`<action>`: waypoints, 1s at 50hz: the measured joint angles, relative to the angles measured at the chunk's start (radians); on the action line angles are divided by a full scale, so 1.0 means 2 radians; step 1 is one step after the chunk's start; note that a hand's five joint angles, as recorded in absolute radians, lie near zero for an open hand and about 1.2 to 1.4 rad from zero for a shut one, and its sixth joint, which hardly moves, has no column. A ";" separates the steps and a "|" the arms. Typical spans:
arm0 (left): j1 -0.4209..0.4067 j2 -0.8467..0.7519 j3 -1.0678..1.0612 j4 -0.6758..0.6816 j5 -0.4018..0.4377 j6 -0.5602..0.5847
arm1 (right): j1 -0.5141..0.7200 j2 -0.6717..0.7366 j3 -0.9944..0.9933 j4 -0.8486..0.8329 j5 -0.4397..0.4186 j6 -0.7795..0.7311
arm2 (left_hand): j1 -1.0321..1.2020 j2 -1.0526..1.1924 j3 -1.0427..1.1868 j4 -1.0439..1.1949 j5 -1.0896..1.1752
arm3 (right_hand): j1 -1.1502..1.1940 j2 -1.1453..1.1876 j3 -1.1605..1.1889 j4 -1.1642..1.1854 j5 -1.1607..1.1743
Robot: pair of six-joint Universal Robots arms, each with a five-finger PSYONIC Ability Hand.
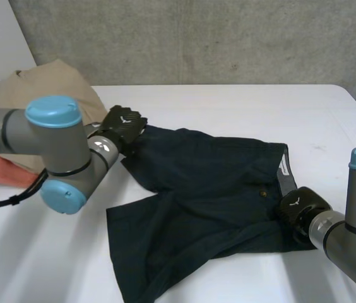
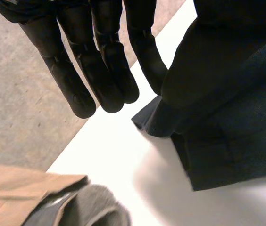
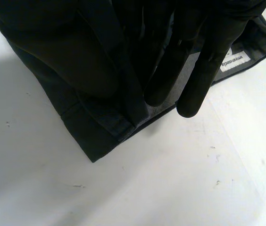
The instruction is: Fold the laundry.
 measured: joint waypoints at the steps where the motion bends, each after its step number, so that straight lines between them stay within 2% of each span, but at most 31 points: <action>1: 0.003 0.007 -0.010 -0.001 -0.001 0.006 | 0.000 0.000 0.000 0.000 0.000 0.000 | 0.000 0.000 0.000 0.000 0.000 | 0.000 0.000 0.000 0.000 0.000; 15: 0.008 0.030 -0.078 -0.017 -0.004 0.078 | 0.003 0.000 0.002 0.000 0.000 0.000 | -0.004 -0.005 -0.004 -0.005 -0.003 | 0.000 0.000 0.000 0.000 0.000; 16: 0.008 0.030 -0.078 -0.017 -0.004 0.080 | 0.003 0.000 0.002 0.000 0.000 0.000 | -0.047 -0.050 -0.050 -0.051 -0.042 | 0.000 0.000 0.000 0.000 0.000; 20: 0.004 0.029 -0.079 -0.018 -0.004 0.082 | 0.002 0.000 0.002 -0.001 -0.001 0.000 | -0.381 -0.368 -0.354 -0.361 -0.345 | 0.000 0.000 0.000 0.000 0.000; 21: 0.004 0.029 -0.079 -0.018 -0.004 0.082 | 0.002 0.000 0.002 -0.002 -0.001 0.000 | -0.381 -0.368 -0.354 -0.361 -0.345 | 0.000 0.000 0.000 0.000 0.000; 22: 0.002 0.031 -0.080 -0.018 -0.004 0.081 | 0.002 0.000 0.002 -0.003 -0.001 0.000 | -0.439 -0.440 -0.434 -0.443 -0.424 | 0.000 0.000 0.000 0.000 0.000; 27: -0.004 0.069 -0.092 -0.018 -0.004 0.066 | 0.001 -0.001 0.001 -0.012 -0.002 0.002 | -0.444 -0.462 -0.458 -0.467 -0.448 | 0.000 0.000 0.000 0.000 0.000; 32: -0.006 0.146 -0.140 -0.022 -0.003 0.009 | 0.000 -0.004 -0.003 -0.019 -0.001 0.021 | -0.433 -0.456 -0.453 -0.458 -0.438 | 0.000 0.000 0.000 0.000 0.000; 39: -0.018 0.259 -0.240 -0.083 0.000 -0.133 | -0.011 -0.007 -0.022 -0.019 -0.002 0.093 | -0.358 -0.385 -0.383 -0.386 -0.363 | 0.000 0.000 0.000 0.000 0.001; 43: -0.037 0.288 -0.282 -0.137 0.000 -0.206 | -0.016 -0.007 -0.027 -0.018 -0.004 0.123 | -0.358 -0.384 -0.382 -0.384 -0.361 | 0.000 0.000 0.000 0.000 0.000; 50: -0.078 0.293 -0.331 -0.192 -0.004 -0.271 | -0.016 -0.006 -0.026 -0.021 -0.004 0.138 | -0.354 -0.378 -0.375 -0.378 -0.355 | 0.000 0.000 0.000 0.000 0.001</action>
